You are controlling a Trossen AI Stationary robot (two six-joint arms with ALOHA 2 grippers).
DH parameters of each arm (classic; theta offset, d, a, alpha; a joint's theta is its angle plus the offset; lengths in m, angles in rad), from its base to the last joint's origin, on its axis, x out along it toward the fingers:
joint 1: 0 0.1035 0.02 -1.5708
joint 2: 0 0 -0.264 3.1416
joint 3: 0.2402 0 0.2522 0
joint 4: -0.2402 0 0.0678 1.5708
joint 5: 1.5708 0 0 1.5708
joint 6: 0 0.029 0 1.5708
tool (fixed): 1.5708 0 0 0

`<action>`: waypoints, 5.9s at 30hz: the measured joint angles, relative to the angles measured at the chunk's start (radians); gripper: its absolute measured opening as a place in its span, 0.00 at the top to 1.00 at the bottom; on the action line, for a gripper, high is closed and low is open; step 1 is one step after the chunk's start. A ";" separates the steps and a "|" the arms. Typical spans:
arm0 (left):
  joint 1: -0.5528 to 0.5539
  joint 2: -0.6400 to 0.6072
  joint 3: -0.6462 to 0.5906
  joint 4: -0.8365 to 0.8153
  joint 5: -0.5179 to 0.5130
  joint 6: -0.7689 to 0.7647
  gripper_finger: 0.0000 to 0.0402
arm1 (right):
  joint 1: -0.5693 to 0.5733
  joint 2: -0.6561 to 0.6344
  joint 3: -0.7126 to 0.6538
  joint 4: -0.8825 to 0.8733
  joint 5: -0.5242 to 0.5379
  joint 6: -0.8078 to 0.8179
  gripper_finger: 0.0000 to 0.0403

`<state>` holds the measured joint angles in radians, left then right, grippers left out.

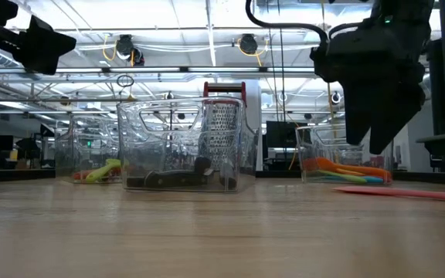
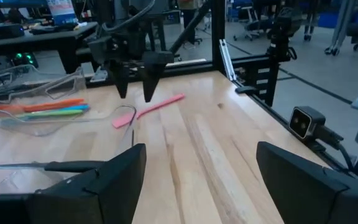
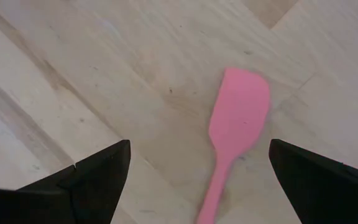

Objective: Pick & Place Kitchen Items
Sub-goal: Put the pink spatula on the right transparent bin, then return to Home Position

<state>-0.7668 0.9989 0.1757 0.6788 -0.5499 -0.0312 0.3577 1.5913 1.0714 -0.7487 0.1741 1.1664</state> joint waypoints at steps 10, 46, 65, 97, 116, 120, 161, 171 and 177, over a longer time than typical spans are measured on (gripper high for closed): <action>-0.001 0.002 0.000 -0.029 0.003 -0.034 0.23 | -0.003 0.000 0.000 0.000 -0.022 -0.023 0.07; 0.001 0.001 0.003 -0.035 -0.001 -0.056 0.23 | -0.140 0.256 -0.150 0.103 -0.104 -0.008 0.16; 0.005 0.001 0.002 -0.033 -0.001 -0.061 0.23 | -0.121 0.199 -0.159 0.088 -0.004 0.077 0.84; 0.005 0.002 0.002 -0.028 -0.001 -0.082 0.23 | -0.372 -0.719 -0.159 0.377 0.817 -0.475 0.84; 0.004 0.002 0.002 -0.033 0.002 -0.129 0.23 | -0.857 -0.500 -0.159 0.154 0.391 -0.298 0.84; 0.004 0.002 0.002 -0.033 0.002 -0.129 0.23 | -0.897 -0.486 -0.158 0.108 0.327 -0.264 0.84; 0.004 0.002 0.001 -0.035 0.003 -0.140 0.23 | -0.926 -0.256 -0.158 0.085 0.161 -0.237 0.45; 0.010 0.001 0.001 -0.054 -0.052 -0.139 0.23 | -0.852 -0.453 -0.158 0.086 0.162 -0.324 0.51; 0.026 -0.035 0.001 -0.047 -0.061 -0.156 0.23 | -0.701 -0.593 -0.158 0.090 0.166 -0.429 0.75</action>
<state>-0.7405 0.9634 0.1764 0.6317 -0.6105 -0.1876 -0.3430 0.9981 0.9134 -0.6589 0.3397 0.7373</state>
